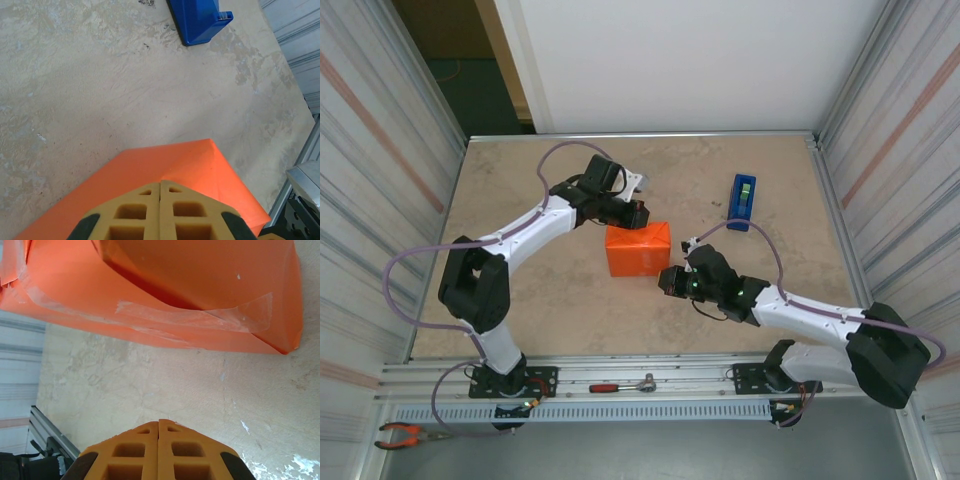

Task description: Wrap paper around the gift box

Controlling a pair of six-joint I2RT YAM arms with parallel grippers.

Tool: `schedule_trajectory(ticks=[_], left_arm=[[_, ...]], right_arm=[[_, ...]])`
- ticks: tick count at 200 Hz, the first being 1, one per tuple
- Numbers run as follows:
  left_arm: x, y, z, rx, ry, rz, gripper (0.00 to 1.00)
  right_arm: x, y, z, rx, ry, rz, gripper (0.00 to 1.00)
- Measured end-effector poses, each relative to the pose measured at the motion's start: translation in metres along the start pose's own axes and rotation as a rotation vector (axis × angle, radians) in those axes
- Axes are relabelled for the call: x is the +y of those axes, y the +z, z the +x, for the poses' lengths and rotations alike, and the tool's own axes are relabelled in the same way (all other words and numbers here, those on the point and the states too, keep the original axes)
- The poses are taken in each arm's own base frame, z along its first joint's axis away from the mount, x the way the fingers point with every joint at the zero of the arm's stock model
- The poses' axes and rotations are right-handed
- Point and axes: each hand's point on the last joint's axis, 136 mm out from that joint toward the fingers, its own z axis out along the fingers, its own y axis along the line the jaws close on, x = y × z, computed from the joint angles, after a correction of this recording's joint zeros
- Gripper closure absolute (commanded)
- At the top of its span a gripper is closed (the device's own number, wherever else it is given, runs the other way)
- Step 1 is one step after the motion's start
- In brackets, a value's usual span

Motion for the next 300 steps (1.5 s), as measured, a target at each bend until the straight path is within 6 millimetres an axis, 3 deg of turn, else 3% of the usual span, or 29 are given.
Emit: schedule_trajectory(ticks=[51,92,113,182,216,300], left_arm=[[0.002,-0.006,-0.006,-0.014,-0.009,0.006,0.90],[-0.004,-0.027,-0.039,-0.087,0.005,0.020,0.89],[-0.010,-0.032,-0.046,-0.101,0.016,0.032,0.89],[-0.021,-0.006,-0.016,0.011,0.029,0.044,0.89],[-0.016,0.008,0.000,0.074,0.025,0.034,0.90],[-0.015,0.009,0.000,0.071,0.029,0.037,0.90]], right_arm=[[0.000,-0.004,0.000,-0.005,0.000,0.000,1.00],[-0.007,-0.004,0.003,-0.003,0.001,0.020,1.00],[-0.008,-0.004,0.002,-0.008,0.001,0.023,1.00],[-0.010,-0.005,0.003,-0.006,0.002,0.032,1.00],[-0.011,-0.007,0.003,-0.009,0.002,0.034,1.00],[-0.015,-0.011,0.002,-0.016,0.008,0.037,1.00]])
